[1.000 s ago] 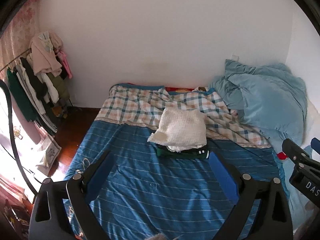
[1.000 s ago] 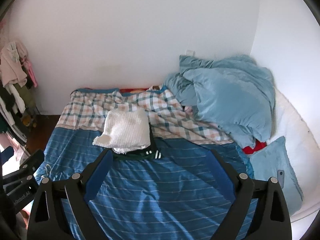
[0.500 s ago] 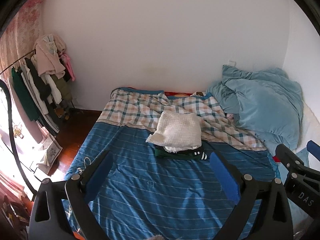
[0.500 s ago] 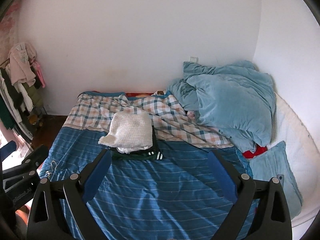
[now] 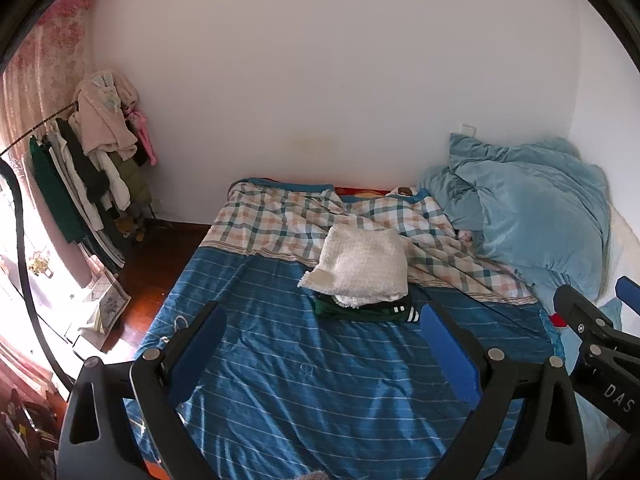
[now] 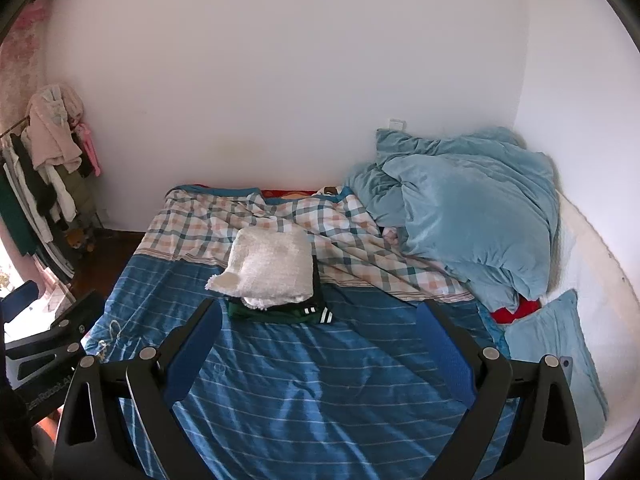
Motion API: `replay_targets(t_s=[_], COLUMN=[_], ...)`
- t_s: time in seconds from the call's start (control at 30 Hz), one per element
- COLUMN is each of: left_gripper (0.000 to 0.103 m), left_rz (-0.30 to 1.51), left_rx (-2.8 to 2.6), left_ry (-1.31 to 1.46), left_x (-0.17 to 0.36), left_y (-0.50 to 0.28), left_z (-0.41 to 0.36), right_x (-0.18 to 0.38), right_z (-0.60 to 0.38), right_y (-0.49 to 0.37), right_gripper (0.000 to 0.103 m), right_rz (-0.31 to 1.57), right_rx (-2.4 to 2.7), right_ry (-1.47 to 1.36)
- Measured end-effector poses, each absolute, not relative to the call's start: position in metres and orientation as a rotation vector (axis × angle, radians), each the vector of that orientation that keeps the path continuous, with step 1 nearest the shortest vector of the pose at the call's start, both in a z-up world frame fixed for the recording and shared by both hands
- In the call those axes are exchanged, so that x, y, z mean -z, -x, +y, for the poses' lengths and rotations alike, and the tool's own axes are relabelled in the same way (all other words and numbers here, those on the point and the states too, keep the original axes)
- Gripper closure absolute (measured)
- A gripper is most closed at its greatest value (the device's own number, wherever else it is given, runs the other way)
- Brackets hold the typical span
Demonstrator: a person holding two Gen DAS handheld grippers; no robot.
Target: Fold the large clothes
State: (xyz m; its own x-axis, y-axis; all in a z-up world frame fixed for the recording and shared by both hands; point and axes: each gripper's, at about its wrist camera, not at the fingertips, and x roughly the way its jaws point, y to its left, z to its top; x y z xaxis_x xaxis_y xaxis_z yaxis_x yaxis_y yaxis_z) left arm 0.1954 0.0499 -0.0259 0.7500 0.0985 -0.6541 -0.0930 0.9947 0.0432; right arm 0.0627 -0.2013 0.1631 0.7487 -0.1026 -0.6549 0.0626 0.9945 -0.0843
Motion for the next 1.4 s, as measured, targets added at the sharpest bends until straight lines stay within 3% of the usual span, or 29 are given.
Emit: replay_targets(t_s=[1.4], left_gripper=[0.004], left_rz=[0.700], left_rx=[-0.106], left_ry=[-0.002], left_x=[0.0187], left_y=[-0.1958], left_z=[0.0558], right_x=[-0.1585], right_z=[-0.1989], right_y=[-0.0650], right_gripper=[0.004], right_rz=[0.721], right_rx=[0.094], right_ry=[0.049])
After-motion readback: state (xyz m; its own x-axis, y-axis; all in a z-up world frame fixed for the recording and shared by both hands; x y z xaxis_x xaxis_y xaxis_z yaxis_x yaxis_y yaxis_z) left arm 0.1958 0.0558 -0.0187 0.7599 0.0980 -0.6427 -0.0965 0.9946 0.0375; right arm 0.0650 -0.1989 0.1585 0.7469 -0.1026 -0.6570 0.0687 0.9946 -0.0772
